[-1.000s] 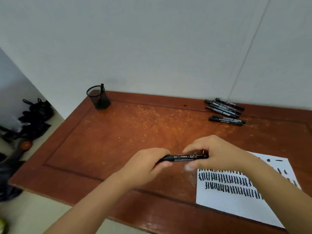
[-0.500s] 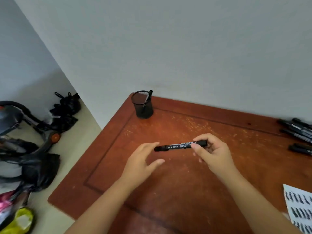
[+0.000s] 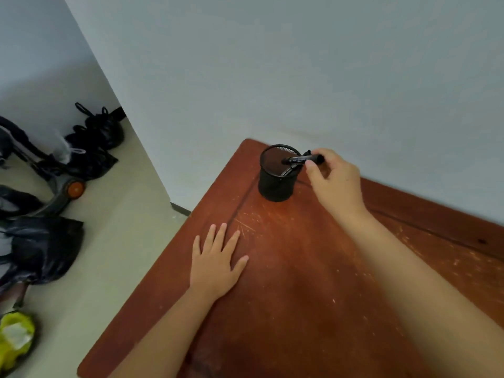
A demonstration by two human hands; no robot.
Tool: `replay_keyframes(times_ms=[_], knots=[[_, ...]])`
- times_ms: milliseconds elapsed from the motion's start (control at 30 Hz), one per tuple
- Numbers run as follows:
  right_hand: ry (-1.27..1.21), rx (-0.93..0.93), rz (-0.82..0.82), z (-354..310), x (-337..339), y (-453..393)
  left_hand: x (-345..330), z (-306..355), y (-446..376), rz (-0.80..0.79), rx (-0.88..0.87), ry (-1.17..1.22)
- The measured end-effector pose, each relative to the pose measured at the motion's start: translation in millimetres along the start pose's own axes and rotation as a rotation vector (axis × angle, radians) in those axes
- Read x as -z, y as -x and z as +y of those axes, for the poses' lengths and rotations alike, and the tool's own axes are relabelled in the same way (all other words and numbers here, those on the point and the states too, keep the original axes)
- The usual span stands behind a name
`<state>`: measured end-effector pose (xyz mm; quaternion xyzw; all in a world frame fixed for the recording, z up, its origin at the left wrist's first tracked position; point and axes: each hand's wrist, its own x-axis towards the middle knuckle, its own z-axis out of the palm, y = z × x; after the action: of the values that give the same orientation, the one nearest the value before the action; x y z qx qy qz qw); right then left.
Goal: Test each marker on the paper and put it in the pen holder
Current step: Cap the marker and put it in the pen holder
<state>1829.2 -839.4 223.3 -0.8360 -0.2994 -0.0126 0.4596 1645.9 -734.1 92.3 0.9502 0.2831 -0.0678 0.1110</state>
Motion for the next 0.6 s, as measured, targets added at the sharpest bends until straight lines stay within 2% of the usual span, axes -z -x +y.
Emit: replay_keyframes(times_ms=[100,367,600], knots=[[0.059,-0.028,-0.066,8,-23,-18,-2,0,-1,0.029,0.007,-0.004],[0.182,-0.103,-0.186,21,-50,-21,0,-1,-3,-0.021,-0.001,-0.026],[-0.039,-0.234,-0.141,41,3,33,9,11,2,-0.033,0.017,-0.015]])
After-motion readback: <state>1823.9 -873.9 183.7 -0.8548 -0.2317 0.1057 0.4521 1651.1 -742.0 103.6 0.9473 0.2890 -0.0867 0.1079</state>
